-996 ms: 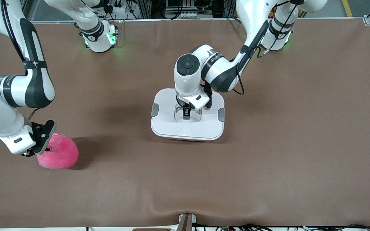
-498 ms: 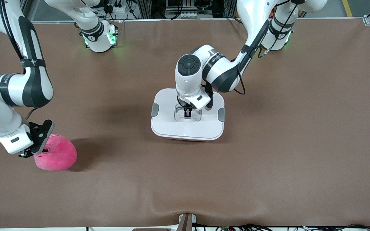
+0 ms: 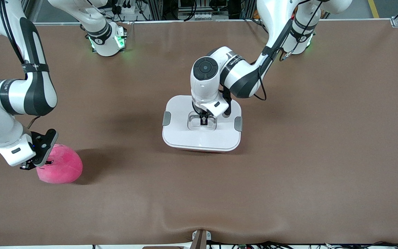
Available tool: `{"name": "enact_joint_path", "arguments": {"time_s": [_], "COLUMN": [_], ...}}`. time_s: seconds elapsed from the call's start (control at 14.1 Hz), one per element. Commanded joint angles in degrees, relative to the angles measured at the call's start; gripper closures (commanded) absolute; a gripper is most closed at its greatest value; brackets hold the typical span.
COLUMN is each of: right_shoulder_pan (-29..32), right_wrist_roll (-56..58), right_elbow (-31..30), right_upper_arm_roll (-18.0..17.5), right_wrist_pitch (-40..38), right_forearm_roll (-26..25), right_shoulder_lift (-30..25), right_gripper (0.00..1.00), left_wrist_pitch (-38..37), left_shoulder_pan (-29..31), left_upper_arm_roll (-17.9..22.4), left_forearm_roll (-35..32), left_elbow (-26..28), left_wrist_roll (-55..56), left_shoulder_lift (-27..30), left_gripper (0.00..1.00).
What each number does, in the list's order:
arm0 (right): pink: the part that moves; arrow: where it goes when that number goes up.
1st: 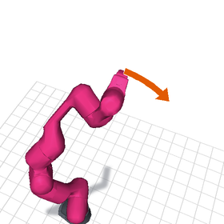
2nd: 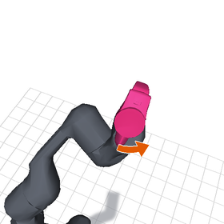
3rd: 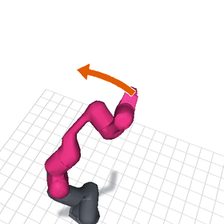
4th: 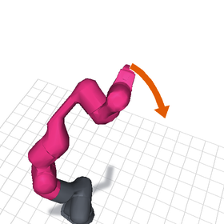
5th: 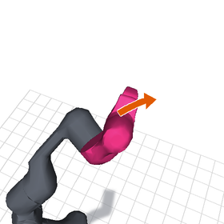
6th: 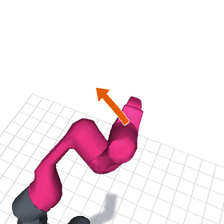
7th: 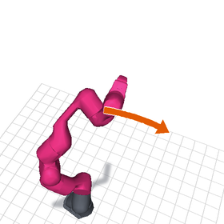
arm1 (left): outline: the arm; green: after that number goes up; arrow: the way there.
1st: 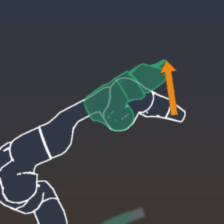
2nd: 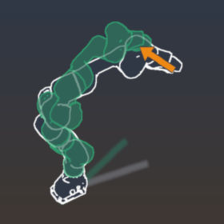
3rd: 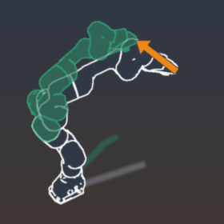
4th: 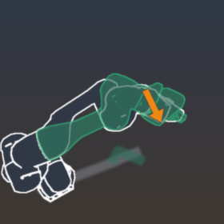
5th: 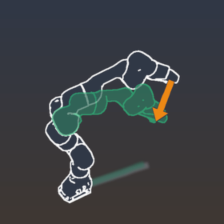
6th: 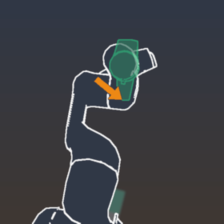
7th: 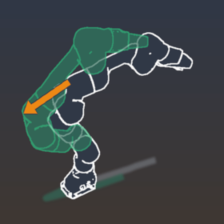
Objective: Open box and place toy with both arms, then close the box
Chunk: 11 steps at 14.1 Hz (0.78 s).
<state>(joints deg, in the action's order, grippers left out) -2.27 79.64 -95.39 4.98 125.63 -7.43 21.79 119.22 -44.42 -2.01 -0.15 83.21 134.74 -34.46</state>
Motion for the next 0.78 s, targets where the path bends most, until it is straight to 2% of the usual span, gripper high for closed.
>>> {"name": "enact_joint_path", "arguments": {"time_s": [0.0, 0.57, 0.71], "right_shoulder_pan": [0.07, 0.07, 0.07], "right_wrist_roll": [0.60, 0.69, 0.69], "right_elbow": [0.12, 0.21, 0.21], "right_upper_arm_roll": [-0.14, -0.14, -0.14], "right_wrist_pitch": [-0.74, -0.65, -0.74], "right_forearm_roll": [-1.18, -1.18, -1.18], "right_shoulder_lift": [-0.88, -0.88, -0.88], "right_gripper": [1.00, 1.00, 1.00], "left_wrist_pitch": [0.75, 0.67, 0.66], "left_shoulder_pan": [0.13, 0.13, 0.04], "left_upper_arm_roll": [-0.01, -0.09, -0.09], "left_forearm_roll": [-1.26, -1.26, -1.26], "left_elbow": [2.31, 2.22, 2.31], "left_wrist_roll": [0.43, 0.43, 0.34], "left_shoulder_lift": [2.02, 2.46, 2.38], "left_gripper": [0.53, 0.70, 0.72]}}
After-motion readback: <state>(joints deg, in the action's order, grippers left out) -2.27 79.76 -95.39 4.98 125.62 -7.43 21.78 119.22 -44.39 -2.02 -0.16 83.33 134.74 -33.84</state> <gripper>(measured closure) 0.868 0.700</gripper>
